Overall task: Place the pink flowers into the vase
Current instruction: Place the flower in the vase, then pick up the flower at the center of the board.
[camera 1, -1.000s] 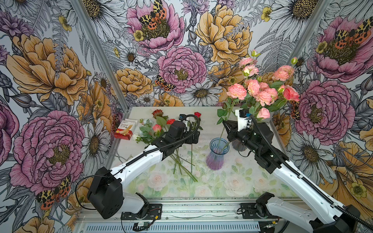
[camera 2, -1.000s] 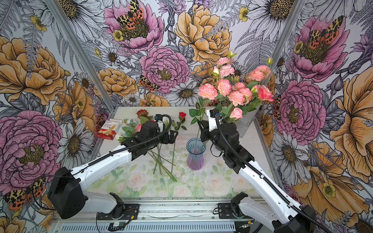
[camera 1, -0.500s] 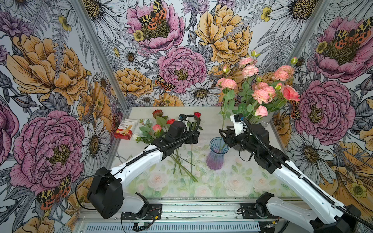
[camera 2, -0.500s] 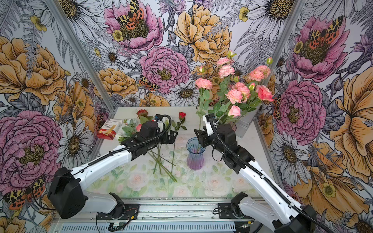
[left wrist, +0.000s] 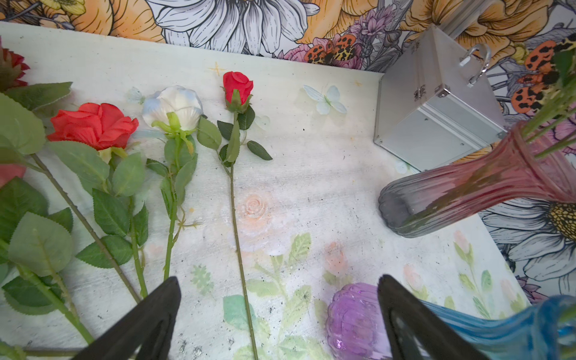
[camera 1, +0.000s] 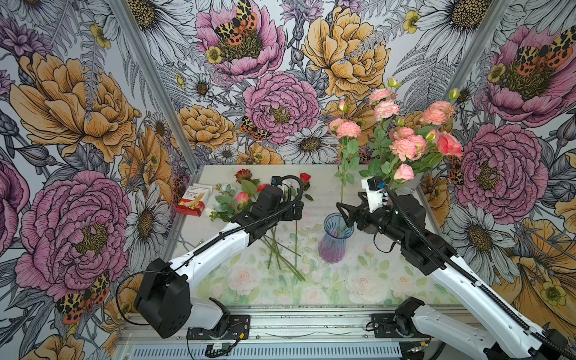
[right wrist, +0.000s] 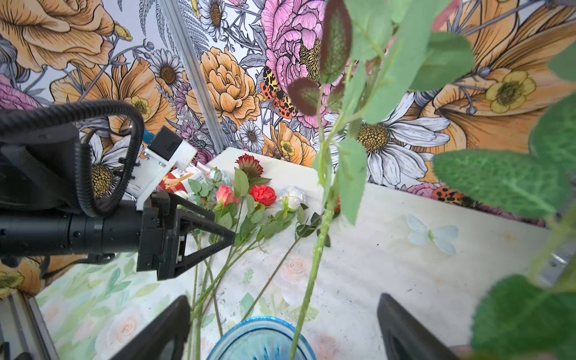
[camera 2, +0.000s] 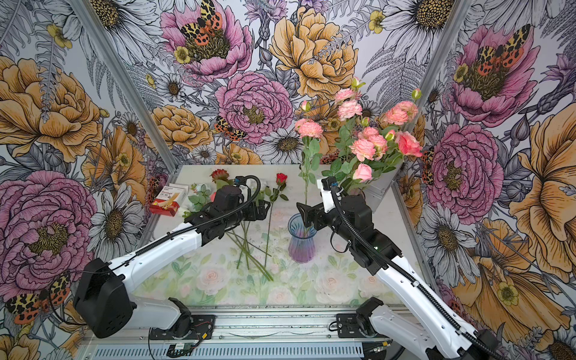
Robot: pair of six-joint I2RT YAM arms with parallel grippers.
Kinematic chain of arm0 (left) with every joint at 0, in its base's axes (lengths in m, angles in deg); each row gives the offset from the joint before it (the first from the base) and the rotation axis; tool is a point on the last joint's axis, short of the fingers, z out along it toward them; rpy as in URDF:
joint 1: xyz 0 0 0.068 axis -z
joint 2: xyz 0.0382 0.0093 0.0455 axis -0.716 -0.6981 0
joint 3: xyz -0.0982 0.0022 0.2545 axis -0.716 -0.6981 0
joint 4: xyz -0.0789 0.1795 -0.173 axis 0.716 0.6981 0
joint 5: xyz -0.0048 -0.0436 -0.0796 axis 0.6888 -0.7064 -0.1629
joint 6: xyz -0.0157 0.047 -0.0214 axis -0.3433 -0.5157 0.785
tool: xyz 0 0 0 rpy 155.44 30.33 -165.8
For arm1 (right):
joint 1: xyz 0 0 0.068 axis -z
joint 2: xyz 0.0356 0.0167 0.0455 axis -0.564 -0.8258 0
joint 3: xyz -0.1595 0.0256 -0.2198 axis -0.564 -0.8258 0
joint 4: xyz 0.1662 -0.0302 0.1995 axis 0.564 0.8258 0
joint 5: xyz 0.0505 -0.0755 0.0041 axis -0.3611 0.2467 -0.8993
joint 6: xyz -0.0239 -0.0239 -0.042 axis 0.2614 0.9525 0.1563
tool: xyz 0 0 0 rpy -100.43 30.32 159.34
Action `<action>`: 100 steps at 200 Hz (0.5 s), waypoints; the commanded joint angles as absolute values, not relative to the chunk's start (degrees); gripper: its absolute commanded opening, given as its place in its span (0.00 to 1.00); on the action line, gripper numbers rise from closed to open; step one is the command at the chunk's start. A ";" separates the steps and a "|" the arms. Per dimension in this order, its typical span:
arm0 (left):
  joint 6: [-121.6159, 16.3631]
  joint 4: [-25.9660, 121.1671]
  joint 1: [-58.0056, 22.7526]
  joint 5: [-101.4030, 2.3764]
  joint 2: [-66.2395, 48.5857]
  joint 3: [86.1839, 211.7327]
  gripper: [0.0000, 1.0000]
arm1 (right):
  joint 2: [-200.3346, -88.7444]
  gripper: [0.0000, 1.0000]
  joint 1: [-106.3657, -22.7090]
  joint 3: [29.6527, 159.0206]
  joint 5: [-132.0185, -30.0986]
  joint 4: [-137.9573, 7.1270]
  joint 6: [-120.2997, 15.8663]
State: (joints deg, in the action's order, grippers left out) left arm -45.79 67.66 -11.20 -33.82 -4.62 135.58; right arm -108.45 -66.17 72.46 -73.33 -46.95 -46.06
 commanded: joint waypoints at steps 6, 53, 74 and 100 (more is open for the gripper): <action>-42.20 70.97 -13.47 -35.12 -7.50 138.22 0.98 | -106.33 0.99 -66.85 75.13 -73.86 -46.66 -45.72; -42.33 79.33 -15.04 -37.83 -15.73 143.77 0.98 | -105.62 0.99 -68.84 77.51 -75.18 -45.92 -44.44; -42.16 80.09 -15.25 -38.37 -17.55 144.66 0.98 | -105.70 0.99 -69.62 78.32 -75.55 -45.63 -43.82; -42.01 81.48 -15.52 -38.09 -18.90 145.91 0.98 | -106.05 0.99 -70.60 79.01 -76.50 -45.61 -43.28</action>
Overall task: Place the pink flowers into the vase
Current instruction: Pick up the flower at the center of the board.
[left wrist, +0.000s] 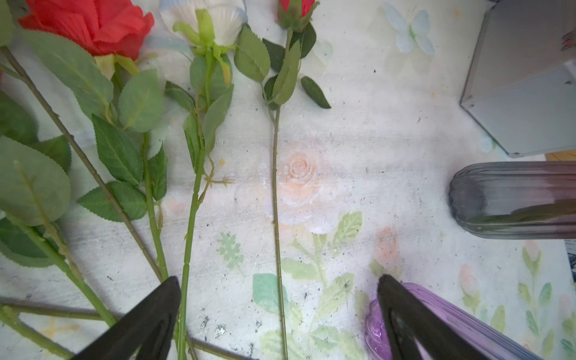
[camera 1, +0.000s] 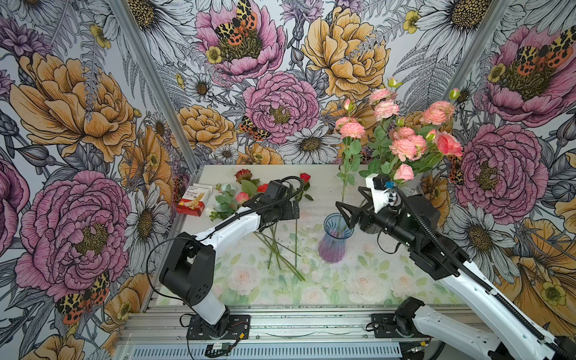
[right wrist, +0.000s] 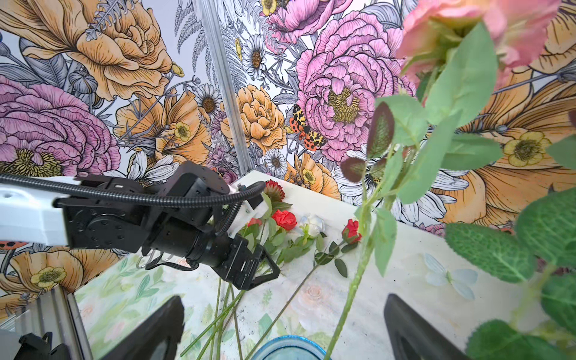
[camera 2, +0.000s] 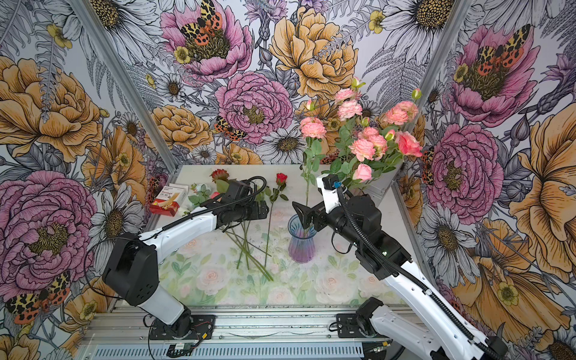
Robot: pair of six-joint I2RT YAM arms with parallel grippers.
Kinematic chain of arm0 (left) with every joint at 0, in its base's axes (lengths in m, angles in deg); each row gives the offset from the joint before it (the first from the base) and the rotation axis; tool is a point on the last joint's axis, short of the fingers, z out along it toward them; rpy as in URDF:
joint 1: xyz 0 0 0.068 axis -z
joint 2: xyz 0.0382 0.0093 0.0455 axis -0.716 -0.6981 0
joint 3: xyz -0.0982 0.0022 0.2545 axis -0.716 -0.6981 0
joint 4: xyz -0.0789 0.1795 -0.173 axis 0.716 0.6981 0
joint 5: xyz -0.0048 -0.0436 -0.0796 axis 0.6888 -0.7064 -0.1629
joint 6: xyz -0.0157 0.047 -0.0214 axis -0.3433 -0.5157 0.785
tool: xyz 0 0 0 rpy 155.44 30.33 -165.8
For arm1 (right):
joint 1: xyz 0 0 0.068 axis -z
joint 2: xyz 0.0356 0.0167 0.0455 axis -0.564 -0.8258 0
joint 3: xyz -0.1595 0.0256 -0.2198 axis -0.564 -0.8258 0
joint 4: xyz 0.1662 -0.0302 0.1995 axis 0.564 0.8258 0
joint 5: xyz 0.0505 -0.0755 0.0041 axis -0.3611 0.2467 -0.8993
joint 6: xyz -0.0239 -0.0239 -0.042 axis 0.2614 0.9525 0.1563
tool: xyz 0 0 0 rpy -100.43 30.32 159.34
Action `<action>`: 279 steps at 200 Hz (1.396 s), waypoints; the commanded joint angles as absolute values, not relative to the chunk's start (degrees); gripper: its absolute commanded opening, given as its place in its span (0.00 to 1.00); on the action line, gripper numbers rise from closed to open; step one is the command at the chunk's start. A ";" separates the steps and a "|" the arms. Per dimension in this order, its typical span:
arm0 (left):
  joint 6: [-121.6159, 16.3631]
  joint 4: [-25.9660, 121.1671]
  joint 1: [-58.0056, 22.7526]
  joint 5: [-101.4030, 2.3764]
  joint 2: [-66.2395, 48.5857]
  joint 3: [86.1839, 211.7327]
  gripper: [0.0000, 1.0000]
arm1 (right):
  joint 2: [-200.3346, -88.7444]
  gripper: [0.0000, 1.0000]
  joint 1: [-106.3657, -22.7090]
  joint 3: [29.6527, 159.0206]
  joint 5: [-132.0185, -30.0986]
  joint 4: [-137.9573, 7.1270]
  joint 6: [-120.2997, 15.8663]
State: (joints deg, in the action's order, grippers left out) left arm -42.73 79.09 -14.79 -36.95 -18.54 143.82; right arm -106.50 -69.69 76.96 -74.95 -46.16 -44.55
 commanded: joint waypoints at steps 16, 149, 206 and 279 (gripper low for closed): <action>-41.57 81.99 -16.61 -37.83 -18.51 145.96 0.98 | -106.87 0.99 -71.44 79.90 -77.66 -45.56 -42.71; -34.93 83.95 -38.61 -43.77 -8.95 136.94 0.92 | -132.26 0.99 -85.74 99.21 -80.94 -44.36 -36.48; -36.88 85.33 -35.65 -44.84 -18.81 141.17 0.79 | -137.21 0.99 -87.07 101.65 -80.69 -44.51 -35.67; -37.89 85.27 -34.40 -42.26 -28.66 144.14 0.63 | -137.04 0.99 -86.81 101.97 -79.12 -44.60 -34.75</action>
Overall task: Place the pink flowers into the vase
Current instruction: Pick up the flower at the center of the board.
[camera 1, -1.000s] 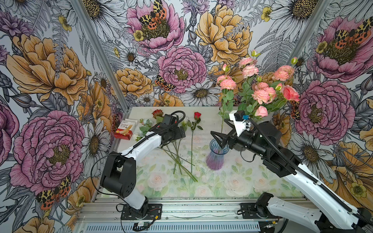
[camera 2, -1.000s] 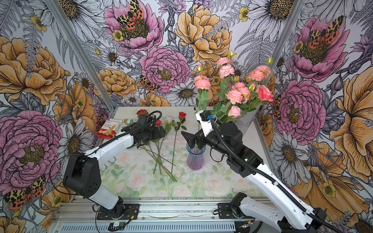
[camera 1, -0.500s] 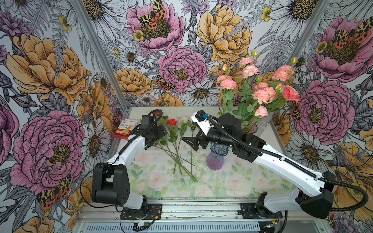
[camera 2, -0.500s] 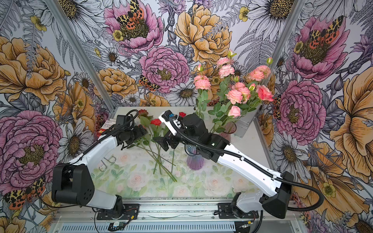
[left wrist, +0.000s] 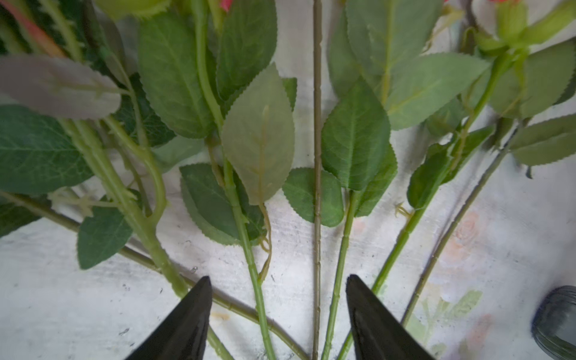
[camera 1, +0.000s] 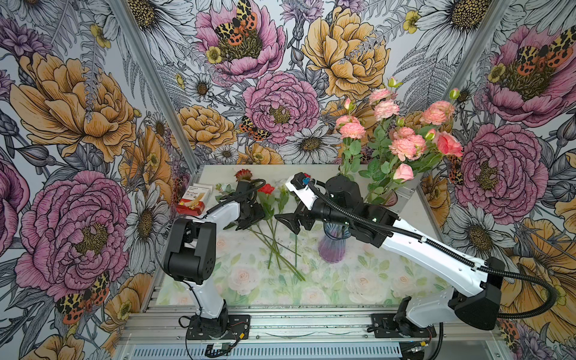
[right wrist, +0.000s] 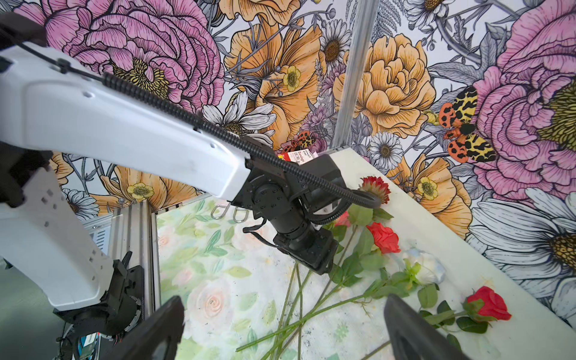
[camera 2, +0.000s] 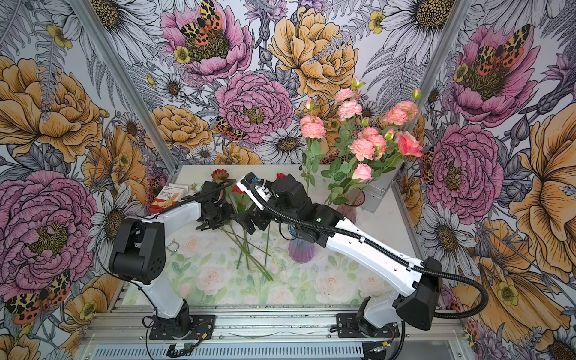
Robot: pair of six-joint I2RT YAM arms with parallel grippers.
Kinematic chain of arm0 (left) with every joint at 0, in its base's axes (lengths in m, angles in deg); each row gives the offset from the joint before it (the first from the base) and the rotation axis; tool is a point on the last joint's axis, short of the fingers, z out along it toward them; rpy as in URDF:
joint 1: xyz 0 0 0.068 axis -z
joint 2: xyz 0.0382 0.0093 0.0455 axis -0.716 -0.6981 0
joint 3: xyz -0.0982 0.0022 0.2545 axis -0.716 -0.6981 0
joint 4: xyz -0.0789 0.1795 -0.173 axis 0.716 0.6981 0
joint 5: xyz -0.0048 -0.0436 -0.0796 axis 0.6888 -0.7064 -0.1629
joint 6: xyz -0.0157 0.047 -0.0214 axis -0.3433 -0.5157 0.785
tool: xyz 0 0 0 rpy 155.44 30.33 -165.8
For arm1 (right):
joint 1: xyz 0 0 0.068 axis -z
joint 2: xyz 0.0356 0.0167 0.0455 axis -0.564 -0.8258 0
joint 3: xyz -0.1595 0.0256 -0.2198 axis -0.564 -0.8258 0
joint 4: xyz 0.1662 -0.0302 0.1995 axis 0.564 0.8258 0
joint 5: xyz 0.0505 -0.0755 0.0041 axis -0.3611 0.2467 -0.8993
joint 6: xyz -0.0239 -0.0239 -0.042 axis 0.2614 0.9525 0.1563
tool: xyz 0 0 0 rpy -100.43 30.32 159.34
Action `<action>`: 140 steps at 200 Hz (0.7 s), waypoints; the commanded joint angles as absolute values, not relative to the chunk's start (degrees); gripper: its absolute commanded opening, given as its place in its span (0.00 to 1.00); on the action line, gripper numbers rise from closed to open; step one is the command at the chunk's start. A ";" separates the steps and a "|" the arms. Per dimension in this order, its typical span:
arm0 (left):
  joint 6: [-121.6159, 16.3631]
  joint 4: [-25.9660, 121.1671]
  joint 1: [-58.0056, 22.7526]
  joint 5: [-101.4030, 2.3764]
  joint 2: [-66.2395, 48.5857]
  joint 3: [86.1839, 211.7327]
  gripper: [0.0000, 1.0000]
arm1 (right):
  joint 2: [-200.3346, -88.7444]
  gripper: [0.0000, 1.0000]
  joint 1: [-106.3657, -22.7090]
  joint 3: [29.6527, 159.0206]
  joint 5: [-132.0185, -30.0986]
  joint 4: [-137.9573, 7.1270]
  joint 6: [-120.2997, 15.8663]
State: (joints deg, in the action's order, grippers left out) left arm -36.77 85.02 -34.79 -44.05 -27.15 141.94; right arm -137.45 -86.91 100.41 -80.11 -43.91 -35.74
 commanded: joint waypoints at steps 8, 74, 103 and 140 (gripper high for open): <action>-37.94 85.27 -34.56 -41.91 -29.10 144.35 0.61 | -136.91 0.99 -86.83 101.84 -78.98 -44.60 -34.74; -38.29 85.27 -34.19 -41.02 -34.95 147.02 0.47 | -136.45 0.99 -86.46 100.41 -77.86 -45.13 -34.66; -38.56 85.18 -34.43 -40.19 -35.83 146.53 0.37 | -136.05 0.99 -86.03 99.86 -77.68 -45.37 -34.61; -38.99 85.18 -34.15 -39.99 -37.21 147.36 0.10 | -136.44 0.99 -85.84 99.60 -77.85 -46.07 -34.93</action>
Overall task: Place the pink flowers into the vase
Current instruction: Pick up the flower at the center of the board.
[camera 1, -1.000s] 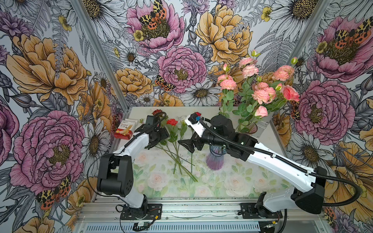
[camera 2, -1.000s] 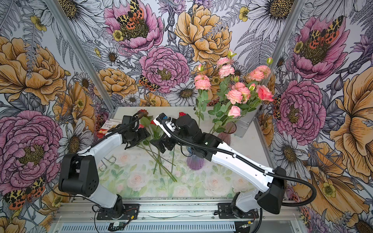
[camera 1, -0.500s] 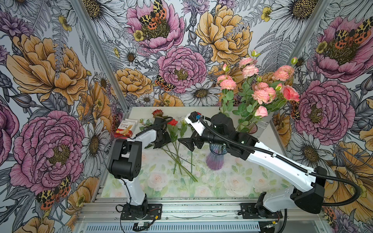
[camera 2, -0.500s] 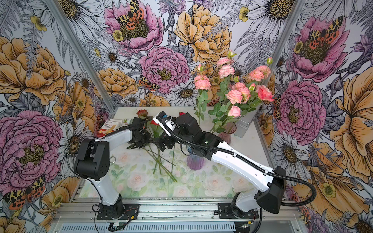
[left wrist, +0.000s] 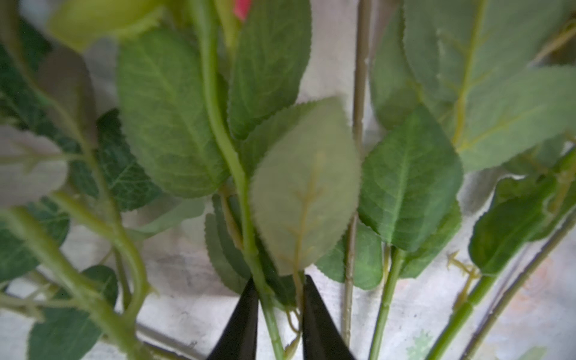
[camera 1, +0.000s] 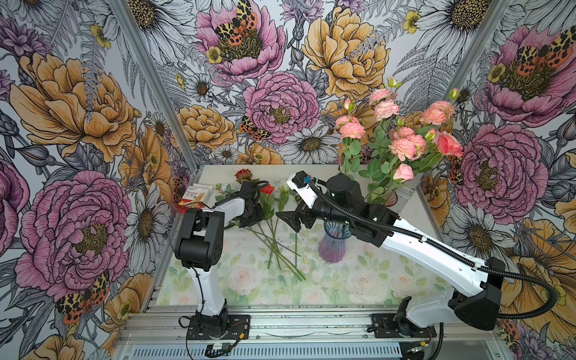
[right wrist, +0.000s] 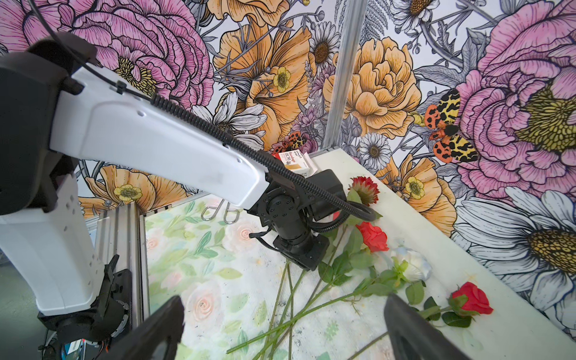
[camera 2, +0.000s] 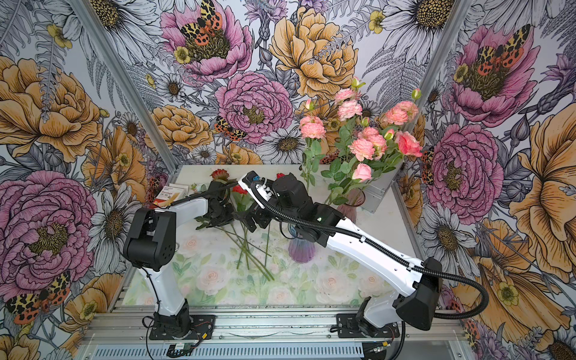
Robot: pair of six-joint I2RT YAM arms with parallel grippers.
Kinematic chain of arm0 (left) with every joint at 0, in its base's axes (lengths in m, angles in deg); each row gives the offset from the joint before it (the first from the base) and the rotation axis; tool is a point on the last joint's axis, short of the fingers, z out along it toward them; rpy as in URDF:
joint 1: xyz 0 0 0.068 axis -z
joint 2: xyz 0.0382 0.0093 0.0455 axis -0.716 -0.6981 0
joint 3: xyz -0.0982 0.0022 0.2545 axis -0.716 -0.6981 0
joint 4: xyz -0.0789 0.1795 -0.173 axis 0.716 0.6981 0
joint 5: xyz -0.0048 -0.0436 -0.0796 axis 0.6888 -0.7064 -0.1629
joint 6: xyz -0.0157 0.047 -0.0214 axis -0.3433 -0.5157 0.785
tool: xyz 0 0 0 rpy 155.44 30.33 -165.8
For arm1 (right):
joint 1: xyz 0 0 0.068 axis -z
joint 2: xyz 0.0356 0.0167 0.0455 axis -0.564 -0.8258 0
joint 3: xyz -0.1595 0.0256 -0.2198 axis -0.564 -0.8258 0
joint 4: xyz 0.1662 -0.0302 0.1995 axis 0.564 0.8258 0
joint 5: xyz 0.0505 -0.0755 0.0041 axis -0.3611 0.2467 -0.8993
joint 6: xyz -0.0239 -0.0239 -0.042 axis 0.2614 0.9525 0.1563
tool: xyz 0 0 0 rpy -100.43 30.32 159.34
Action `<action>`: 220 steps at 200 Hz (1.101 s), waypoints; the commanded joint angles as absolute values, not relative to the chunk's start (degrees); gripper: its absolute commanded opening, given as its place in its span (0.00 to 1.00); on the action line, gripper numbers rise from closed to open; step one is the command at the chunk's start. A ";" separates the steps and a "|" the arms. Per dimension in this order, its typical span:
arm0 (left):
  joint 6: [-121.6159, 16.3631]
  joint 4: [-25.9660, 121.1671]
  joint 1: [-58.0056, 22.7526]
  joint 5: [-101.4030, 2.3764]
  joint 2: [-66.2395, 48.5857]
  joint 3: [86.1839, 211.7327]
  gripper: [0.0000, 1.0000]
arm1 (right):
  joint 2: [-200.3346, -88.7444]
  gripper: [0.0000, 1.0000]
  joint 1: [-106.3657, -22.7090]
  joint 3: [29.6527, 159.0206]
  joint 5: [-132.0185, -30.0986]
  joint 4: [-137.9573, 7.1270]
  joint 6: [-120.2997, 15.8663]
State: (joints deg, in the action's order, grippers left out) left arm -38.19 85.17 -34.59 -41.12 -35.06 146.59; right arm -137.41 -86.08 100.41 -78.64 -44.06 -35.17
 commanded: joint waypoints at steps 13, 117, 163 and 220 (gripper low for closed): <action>-39.08 85.18 -34.13 -40.01 -37.21 147.51 0.00 | -136.36 0.99 -85.84 99.37 -77.55 -46.09 -34.92; -42.98 85.18 -35.23 -31.87 -16.24 152.38 0.00 | -136.20 0.99 -85.31 99.15 -77.67 -46.18 -36.63; -45.91 83.26 -33.24 -23.38 -8.00 153.85 0.00 | -135.48 0.99 -85.26 99.16 -77.42 -46.18 -36.81; -49.02 71.63 -30.40 -23.47 4.10 147.99 0.00 | -138.40 0.99 -85.14 100.92 -79.77 -46.01 -38.67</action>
